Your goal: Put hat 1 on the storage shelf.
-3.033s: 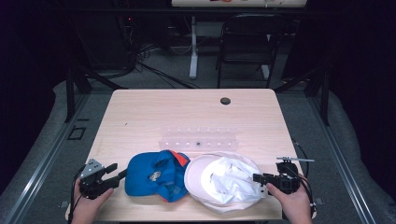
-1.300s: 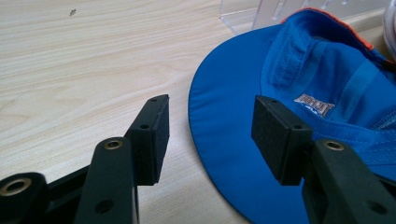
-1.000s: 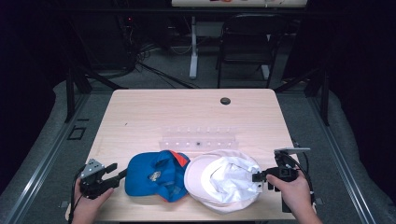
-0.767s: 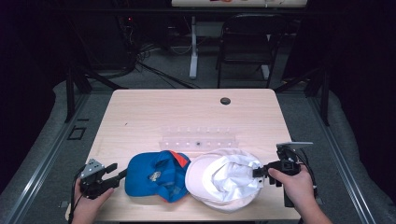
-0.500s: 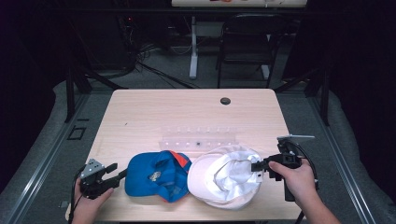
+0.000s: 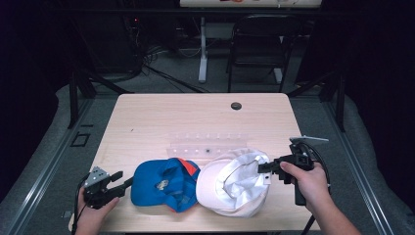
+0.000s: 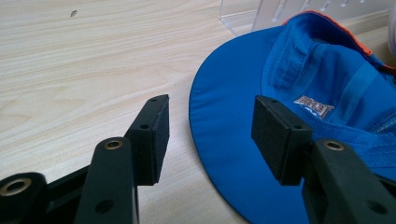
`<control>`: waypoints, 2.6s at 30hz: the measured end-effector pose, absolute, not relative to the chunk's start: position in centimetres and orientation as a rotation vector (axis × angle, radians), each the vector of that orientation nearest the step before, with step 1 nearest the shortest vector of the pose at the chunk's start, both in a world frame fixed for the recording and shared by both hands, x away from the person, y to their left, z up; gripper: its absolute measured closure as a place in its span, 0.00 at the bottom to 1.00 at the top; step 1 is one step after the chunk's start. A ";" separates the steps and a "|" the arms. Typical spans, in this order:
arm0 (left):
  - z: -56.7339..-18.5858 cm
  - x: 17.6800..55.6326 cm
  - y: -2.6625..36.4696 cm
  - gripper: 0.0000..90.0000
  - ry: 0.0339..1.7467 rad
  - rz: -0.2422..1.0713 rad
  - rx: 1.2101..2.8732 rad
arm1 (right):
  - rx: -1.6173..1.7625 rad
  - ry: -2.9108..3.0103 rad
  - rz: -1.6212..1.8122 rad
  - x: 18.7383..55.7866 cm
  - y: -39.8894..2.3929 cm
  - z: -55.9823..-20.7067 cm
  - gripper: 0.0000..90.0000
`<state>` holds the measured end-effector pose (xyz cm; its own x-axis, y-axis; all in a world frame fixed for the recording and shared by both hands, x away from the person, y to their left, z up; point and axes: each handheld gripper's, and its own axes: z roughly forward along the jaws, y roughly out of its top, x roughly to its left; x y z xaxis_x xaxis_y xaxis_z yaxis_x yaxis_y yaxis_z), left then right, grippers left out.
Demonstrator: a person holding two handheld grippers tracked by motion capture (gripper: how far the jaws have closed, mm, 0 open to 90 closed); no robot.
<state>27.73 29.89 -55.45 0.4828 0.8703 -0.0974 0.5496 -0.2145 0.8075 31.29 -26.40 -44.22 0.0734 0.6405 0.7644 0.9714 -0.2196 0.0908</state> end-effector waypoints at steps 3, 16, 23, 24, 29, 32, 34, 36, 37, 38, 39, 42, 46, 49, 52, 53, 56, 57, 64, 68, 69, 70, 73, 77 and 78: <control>-55.5 27.7 29.9 0.53 1.179 0.492 1.886 | -1.878 -1.541 -1.023 31.4 -26.2 -43.6 0.89; -55.5 27.7 29.9 0.53 1.179 0.493 1.885 | -1.788 -1.452 -1.154 32.1 -24.8 -41.7 0.90; -55.4 27.7 29.9 0.53 1.175 0.493 1.898 | -1.743 -1.462 -1.195 33.0 -23.1 -39.9 0.90; -55.4 27.7 29.9 0.53 1.177 0.491 1.897 | -1.737 -1.458 -1.200 33.1 -22.8 -39.6 0.90; -55.4 27.7 29.9 0.53 1.174 0.492 1.898 | -1.711 -1.480 -1.219 33.6 -22.0 -38.2 0.90; -55.4 27.6 29.8 0.53 1.172 0.490 1.898 | -1.700 -1.482 -1.231 33.9 -21.5 -37.7 0.90; -55.4 27.6 29.8 0.53 1.166 0.491 1.898 | -1.696 -1.475 -1.237 34.1 -21.2 -37.5 0.90; -55.3 27.6 29.7 0.53 1.164 0.494 1.899 | -1.688 -1.476 -1.245 34.3 -21.1 -37.4 0.90; -55.3 27.5 29.5 0.53 1.158 0.502 1.890 | -1.689 -1.468 -1.245 34.6 -20.9 -37.2 0.90; -55.3 27.5 29.5 0.53 1.158 0.502 1.890 | -1.689 -1.468 -1.245 34.6 -20.9 -37.2 0.90; -55.1 27.4 29.3 0.53 1.149 0.498 1.900 | -1.680 -1.456 -1.257 34.9 -20.7 -37.1 0.90; -54.9 27.3 29.0 0.53 1.140 0.498 1.893 | -1.664 -1.442 -1.272 35.1 -20.5 -37.0 0.90; -54.4 27.1 28.0 0.52 1.093 0.499 1.896 | -1.639 -1.428 -1.289 35.7 -19.8 -36.4 0.90; -53.4 27.2 26.5 0.52 1.044 0.482 1.907 | -1.622 -1.447 -1.289 36.3 -18.8 -35.7 0.90; -52.4 27.1 25.3 0.53 0.986 0.485 1.922 | -1.613 -1.456 -1.300 36.8 -18.1 -35.0 0.90; -52.4 27.1 25.3 0.53 0.986 0.485 1.922 | -1.614 -1.459 -1.302 37.0 -18.0 -34.8 0.90; -51.5 27.0 24.0 0.54 0.926 0.483 1.933 | -1.610 -1.461 -1.309 37.3 -17.6 -34.3 0.90; -50.9 27.1 23.0 0.55 0.885 0.496 1.952 | -1.605 -1.467 -1.320 37.6 -17.2 -33.9 0.90; -49.6 27.6 19.9 0.63 0.783 0.512 1.993 | -1.588 -1.460 -1.346 38.6 -16.0 -32.7 0.90; -49.2 27.9 18.8 0.70 0.766 0.528 2.009 | -1.570 -1.459 -1.362 39.1 -15.5 -32.0 0.90; -48.8 28.3 18.1 0.72 0.773 0.518 2.010 | -1.568 -1.462 -1.371 39.4 -15.1 -31.7 0.90; -48.7 28.5 17.7 0.73 0.779 0.516 2.008 | -1.567 -1.458 -1.372 39.6 -14.9 -31.5 0.90; -48.1 29.1 16.6 0.73 0.775 0.541 2.004 | -1.574 -1.464 -1.375 40.1 -14.3 -31.2 0.90; -47.7 29.8 15.1 0.65 0.723 0.515 2.038 | -1.581 -1.474 -1.375 40.6 -13.6 -30.7 0.90; -47.7 29.8 15.1 0.62 0.723 0.515 2.038 | -1.581 -1.474 -1.375 40.6 -13.6 -30.7 0.90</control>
<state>29.83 15.07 -47.68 0.7434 0.6637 0.0828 0.2951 -0.4365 0.8499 40.63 -13.58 -30.68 -0.1373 0.3578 0.9236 0.9462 -0.2285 0.2292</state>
